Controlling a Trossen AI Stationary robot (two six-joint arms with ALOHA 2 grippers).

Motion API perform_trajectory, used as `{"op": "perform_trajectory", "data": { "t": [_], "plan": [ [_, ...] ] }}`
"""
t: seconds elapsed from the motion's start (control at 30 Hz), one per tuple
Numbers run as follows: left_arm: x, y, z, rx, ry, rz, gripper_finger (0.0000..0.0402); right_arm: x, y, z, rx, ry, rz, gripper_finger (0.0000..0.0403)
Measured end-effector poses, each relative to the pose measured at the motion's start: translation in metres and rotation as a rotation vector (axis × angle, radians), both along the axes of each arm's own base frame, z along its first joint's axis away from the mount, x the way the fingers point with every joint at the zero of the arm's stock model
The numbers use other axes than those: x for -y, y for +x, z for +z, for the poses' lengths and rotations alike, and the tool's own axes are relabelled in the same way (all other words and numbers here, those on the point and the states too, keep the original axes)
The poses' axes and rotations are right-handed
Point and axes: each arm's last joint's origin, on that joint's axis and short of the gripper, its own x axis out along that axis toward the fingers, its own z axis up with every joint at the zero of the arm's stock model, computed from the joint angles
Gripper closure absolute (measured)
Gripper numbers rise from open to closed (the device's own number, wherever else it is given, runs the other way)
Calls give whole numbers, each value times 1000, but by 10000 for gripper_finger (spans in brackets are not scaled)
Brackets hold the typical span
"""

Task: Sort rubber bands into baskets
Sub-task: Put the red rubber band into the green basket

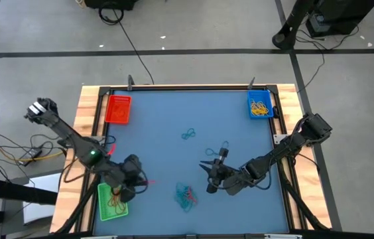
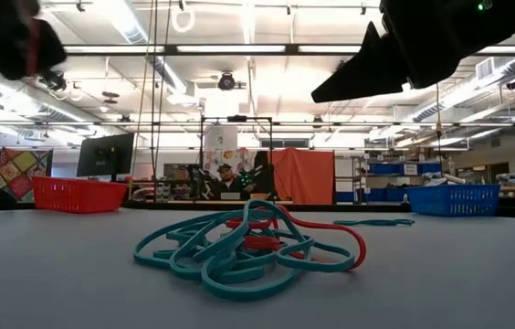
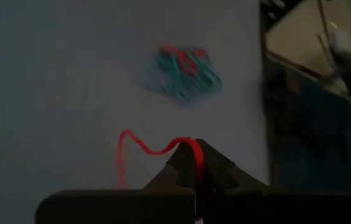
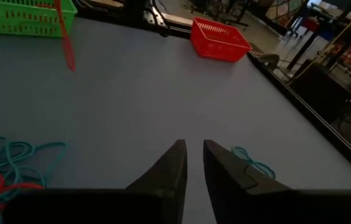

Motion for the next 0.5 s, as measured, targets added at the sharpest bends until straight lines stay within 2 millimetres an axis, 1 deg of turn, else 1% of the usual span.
{"op": "perform_trajectory", "data": {
  "t": [0.17, 0.27, 0.33, 0.5],
  "plan": [
    [3, -14, 6, -54, -98, -65, 400, 0, 0, 0, 0, 0, 0, 336],
    [5, -20, 6, -124, -165, -105, 400, 2, 1, 0, 0, 0, -5, 337],
    [6, -24, 5, -188, -213, -123, 400, 2, 1, 0, -2, 6, 1, 336],
    [5, -36, -3, -424, -290, -117, 400, 1, 2, -1, -1, 49, 19, 336]
  ]
}}
